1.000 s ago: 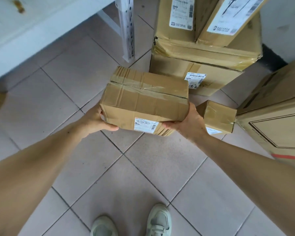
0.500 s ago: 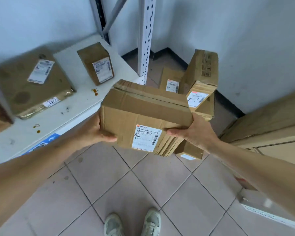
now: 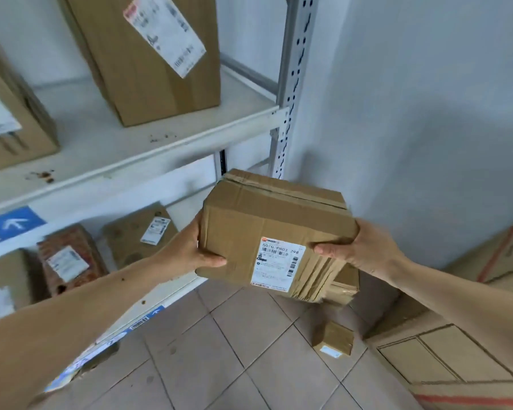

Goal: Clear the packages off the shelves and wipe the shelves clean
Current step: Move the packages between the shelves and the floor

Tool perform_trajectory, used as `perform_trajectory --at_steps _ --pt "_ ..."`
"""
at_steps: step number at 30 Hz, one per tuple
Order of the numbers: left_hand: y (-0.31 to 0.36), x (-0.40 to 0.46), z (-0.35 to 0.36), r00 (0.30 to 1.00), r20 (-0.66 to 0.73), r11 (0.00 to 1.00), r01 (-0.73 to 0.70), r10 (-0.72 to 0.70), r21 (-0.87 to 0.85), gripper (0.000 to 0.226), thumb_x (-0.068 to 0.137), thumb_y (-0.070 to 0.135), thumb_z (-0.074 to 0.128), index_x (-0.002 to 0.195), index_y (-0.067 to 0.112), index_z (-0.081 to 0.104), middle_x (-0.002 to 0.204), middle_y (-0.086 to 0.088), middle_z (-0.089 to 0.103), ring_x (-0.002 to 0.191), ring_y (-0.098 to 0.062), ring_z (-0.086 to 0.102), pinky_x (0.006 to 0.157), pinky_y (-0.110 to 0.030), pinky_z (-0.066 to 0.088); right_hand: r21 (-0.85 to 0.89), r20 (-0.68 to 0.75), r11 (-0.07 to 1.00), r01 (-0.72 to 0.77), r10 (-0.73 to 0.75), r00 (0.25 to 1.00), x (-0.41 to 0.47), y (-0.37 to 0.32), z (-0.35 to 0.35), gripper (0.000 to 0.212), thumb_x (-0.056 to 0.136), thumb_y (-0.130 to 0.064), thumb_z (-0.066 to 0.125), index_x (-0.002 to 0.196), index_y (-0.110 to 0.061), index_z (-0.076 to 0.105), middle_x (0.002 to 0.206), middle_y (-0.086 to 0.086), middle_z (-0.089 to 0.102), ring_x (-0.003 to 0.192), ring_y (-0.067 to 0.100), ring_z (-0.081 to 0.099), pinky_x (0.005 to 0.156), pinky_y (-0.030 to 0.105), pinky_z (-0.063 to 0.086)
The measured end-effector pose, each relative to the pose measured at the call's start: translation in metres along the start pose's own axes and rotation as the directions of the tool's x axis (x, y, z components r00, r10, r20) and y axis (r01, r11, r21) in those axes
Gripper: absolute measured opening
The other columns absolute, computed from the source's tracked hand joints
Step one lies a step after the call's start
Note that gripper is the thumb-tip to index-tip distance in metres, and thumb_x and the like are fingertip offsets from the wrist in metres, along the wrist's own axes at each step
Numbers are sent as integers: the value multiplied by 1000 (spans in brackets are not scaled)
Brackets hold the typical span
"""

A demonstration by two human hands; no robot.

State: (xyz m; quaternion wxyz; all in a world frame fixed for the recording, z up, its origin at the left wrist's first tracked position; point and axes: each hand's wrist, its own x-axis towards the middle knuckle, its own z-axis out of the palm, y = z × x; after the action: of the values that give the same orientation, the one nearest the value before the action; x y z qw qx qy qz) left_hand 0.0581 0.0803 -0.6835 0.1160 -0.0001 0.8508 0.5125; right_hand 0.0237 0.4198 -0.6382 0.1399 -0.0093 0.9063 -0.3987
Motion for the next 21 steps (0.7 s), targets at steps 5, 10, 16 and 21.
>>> perform_trajectory --at_steps 5,10,16,21 --pt "63 -44 -46 996 -60 998 -64 65 23 94 69 2 86 135 36 30 110 27 59 96 22 54 80 -6 48 -30 -22 996 89 -90 996 -36 -67 -45 94 37 -78 81 114 -27 65 100 -11 73 94 12 68 89 31 54" --pt "117 -88 -88 984 -138 992 -104 113 73 110 64 22 92 148 38 22 131 22 51 120 -1 50 101 -30 46 -69 -45 978 196 -199 979 -70 -135 -84 85 46 -72 78 114 -24 64 98 -7 71 91 11 65 74 25 52" --pt "172 -146 -123 949 -249 980 -176 193 88 99 61 25 94 135 46 31 120 33 56 113 11 54 88 -19 50 -51 -52 938 342 -344 937 -105 -198 -117 73 54 -65 80 114 -26 66 98 -17 68 91 -4 58 68 14 44" --pt "210 -202 -143 905 -351 970 -219 241 104 97 66 11 90 137 40 31 126 20 56 110 9 57 82 -15 52 -62 -68 882 468 -471 879 -136 -245 -137 81 48 -73 76 114 -26 68 100 -15 68 93 0 60 69 18 46"
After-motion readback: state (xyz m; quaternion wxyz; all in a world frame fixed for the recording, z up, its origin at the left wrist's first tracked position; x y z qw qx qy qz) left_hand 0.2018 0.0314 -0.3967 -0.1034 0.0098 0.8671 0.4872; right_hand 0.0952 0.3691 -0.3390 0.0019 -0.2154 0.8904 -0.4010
